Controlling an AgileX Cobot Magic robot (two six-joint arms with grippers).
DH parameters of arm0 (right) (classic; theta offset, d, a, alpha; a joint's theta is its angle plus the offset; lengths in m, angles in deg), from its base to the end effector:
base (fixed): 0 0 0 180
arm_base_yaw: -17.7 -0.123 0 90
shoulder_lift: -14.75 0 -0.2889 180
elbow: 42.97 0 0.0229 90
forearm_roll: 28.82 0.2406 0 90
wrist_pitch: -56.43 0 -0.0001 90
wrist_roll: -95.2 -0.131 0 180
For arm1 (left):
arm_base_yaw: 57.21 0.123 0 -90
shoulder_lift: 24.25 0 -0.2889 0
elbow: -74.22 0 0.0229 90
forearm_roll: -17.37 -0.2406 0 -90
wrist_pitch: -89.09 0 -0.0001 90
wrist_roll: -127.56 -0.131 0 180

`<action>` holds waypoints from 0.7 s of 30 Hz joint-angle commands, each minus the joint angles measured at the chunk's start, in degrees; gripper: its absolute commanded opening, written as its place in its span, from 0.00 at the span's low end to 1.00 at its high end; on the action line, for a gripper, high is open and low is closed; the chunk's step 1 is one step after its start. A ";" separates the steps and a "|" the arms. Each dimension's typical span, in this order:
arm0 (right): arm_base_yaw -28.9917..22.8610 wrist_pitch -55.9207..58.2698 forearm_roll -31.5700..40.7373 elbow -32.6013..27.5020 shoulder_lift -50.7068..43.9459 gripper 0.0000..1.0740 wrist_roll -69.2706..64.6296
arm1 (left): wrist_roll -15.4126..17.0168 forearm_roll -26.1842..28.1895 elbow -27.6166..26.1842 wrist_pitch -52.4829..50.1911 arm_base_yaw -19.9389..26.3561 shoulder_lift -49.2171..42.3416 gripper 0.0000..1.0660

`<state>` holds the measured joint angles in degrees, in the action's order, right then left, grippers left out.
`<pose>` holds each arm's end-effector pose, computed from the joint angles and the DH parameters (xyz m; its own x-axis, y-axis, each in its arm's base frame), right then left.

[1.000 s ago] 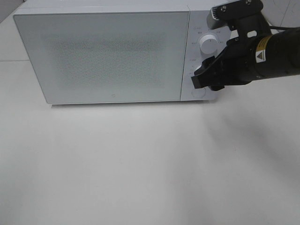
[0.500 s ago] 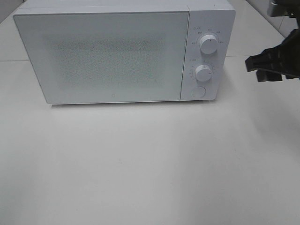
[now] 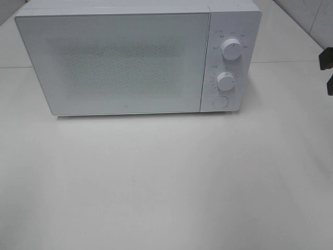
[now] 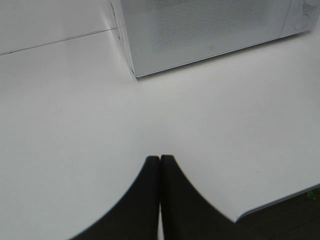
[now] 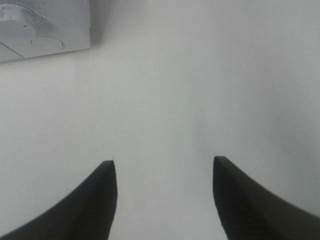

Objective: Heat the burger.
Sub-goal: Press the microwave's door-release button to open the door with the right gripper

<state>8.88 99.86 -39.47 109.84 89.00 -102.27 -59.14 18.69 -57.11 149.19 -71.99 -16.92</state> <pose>0.2373 0.0200 0.2701 -0.8050 0.0441 -0.5916 0.0574 0.9983 -0.0037 0.0164 -0.0070 0.2557 -0.3942 0.2129 -0.8940 0.3156 0.9450 0.0858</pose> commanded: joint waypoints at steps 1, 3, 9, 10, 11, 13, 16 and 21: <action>0.29 3.67 0.34 0.46 -3.21 0.51 0.34 | 0.17 0.57 0.17 -0.86 0.29 -1.15 0.00; 0.29 6.76 0.69 0.46 -5.96 0.51 0.34 | 0.17 0.57 0.17 -0.86 0.29 -1.15 0.00; 0.29 9.05 0.86 -3.38 -13.69 0.51 1.43 | 0.17 0.57 0.17 -0.86 0.29 -1.15 0.00; 0.29 9.40 1.43 -5.90 -17.13 0.51 1.66 | 0.17 0.57 0.17 -0.86 0.29 -1.15 0.00; 0.29 9.63 2.12 -7.28 -19.25 0.51 1.72 | 0.17 0.57 0.17 -0.86 0.29 -1.15 0.00; 0.29 10.43 3.90 -9.34 -23.61 0.51 2.58 | 0.17 0.57 0.17 -0.86 0.29 -1.15 0.00; 0.29 10.94 7.22 -11.86 -29.74 0.51 4.53 | 0.17 0.57 0.17 -0.86 0.29 -1.15 0.00; 0.23 11.17 10.66 -15.81 -39.42 0.51 8.19 | 0.17 0.57 0.17 -0.86 0.29 -1.15 0.00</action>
<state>8.88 110.63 -29.33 94.49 50.44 -95.34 -59.14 18.69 -57.11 149.19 -71.99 -16.92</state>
